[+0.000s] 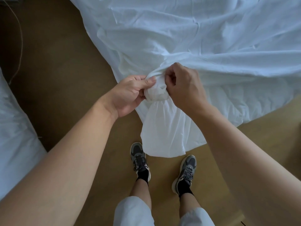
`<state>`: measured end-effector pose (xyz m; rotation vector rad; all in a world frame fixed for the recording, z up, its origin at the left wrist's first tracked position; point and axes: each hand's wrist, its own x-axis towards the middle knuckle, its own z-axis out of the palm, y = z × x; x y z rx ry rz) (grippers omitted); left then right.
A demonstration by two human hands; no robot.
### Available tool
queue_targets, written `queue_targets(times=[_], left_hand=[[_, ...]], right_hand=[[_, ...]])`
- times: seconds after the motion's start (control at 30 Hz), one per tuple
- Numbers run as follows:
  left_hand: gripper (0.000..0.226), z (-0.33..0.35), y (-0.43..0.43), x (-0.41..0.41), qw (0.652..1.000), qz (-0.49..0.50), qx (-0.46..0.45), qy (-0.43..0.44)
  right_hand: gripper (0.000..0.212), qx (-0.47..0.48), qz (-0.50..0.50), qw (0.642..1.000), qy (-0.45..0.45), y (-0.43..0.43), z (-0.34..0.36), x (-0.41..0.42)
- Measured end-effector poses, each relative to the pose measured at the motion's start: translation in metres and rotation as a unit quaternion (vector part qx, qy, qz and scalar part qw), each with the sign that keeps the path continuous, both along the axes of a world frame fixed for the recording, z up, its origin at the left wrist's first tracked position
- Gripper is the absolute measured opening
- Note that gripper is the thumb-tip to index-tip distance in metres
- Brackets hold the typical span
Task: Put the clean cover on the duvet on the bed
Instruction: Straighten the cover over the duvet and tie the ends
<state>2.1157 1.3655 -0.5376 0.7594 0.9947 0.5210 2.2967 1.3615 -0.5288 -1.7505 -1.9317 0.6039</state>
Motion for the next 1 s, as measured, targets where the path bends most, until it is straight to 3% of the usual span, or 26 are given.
queue_targets(times=[0.17, 0.27, 0.4, 0.53, 0.67, 0.77, 0.87, 0.93, 1.0], left_hand=[[0.037, 0.002, -0.005, -0.001, 1.000, 0.012, -0.004, -0.009], [0.012, 0.004, -0.009, 0.004, 0.994, 0.057, 0.020, 0.092], [0.015, 0.007, -0.015, 0.012, 0.976, 0.053, 0.070, 0.198], [0.008, 0.013, -0.011, 0.013, 0.994, 0.049, 0.004, 0.099], [0.050, 0.005, -0.010, -0.002, 0.998, -0.002, -0.059, -0.033], [0.042, 0.006, -0.014, 0.001, 0.999, -0.045, -0.018, -0.003], [0.032, 0.000, -0.015, 0.006, 0.999, 0.034, -0.015, 0.023], [0.024, -0.005, -0.014, 0.008, 0.998, 0.056, -0.005, 0.041], [0.018, -0.004, -0.017, 0.009, 0.996, 0.057, 0.019, 0.066]], right_hand=[[0.012, -0.005, -0.031, 1.000, -0.001, 0.001, -0.004, -0.001], [0.009, 0.002, -0.051, 0.999, 0.018, -0.006, -0.004, -0.004], [0.010, 0.003, -0.049, 0.999, 0.014, -0.012, -0.006, -0.009], [0.011, -0.009, -0.039, 0.999, 0.007, -0.008, -0.008, -0.008], [0.016, -0.054, -0.021, 0.998, -0.029, -0.001, -0.012, -0.002], [0.018, -0.097, -0.037, 0.994, -0.042, 0.006, -0.009, 0.013], [0.010, -0.090, -0.053, 0.993, 0.050, 0.002, 0.006, 0.015], [0.010, -0.143, 0.008, 0.982, 0.122, -0.004, 0.020, 0.011], [0.011, -0.215, 0.089, 0.969, 0.088, -0.007, 0.026, 0.009]])
